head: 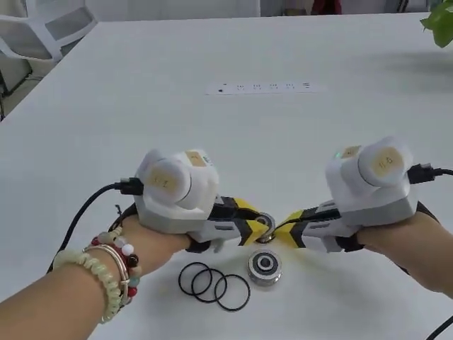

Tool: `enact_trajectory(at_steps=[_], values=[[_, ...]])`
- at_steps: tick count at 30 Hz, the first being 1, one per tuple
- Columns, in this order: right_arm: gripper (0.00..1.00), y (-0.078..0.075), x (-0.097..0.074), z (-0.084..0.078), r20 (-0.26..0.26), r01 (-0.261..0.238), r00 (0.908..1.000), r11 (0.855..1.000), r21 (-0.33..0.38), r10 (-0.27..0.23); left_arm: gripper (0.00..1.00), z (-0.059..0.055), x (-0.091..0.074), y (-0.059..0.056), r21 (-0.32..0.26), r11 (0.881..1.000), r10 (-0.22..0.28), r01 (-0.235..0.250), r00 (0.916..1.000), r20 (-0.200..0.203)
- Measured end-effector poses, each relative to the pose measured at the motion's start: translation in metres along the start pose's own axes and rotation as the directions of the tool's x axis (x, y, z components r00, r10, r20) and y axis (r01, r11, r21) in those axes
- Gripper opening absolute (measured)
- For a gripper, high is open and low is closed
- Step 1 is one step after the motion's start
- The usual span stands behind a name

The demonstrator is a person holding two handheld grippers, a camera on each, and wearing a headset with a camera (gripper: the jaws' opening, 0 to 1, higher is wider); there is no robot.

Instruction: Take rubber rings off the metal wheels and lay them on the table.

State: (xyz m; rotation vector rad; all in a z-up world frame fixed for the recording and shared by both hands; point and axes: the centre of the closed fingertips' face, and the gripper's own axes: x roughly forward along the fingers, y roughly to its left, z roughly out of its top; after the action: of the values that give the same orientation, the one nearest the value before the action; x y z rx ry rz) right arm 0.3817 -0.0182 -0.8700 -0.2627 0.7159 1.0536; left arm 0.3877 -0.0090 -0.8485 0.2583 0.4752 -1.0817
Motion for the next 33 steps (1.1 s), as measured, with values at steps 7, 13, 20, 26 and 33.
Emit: enact_trajectory(at_steps=[7, 13, 20, 26, 33], values=[[0.00, -0.001, 0.001, -0.001, -0.022, 0.018, 0.9997, 0.982, 0.188, -0.014, 0.14, -0.001, -0.001, 0.001, -0.014, 1.000, 0.009, -0.008, 0.9994, 0.033], [0.00, -0.002, 0.000, -0.001, 0.008, -0.003, 1.0000, 0.955, 0.297, 0.000, 0.14, 0.000, -0.001, 0.000, -0.011, 1.000, 0.006, -0.006, 0.9992, 0.038], [0.00, -0.001, -0.001, 0.000, 0.056, -0.043, 0.9983, 0.893, 0.447, 0.020, 0.14, 0.000, -0.001, 0.001, -0.003, 1.000, 0.003, -0.003, 0.9992, 0.041], [0.00, -0.002, -0.004, 0.003, 0.113, -0.084, 0.9933, 0.829, 0.554, 0.025, 0.14, 0.000, -0.002, 0.002, 0.000, 1.000, 0.004, -0.004, 0.9992, 0.040], [0.00, -0.003, -0.009, 0.010, 0.160, -0.119, 0.9866, 0.803, 0.584, 0.030, 0.14, 0.000, -0.001, 0.001, 0.006, 1.000, 0.008, -0.008, 0.9994, 0.033]])
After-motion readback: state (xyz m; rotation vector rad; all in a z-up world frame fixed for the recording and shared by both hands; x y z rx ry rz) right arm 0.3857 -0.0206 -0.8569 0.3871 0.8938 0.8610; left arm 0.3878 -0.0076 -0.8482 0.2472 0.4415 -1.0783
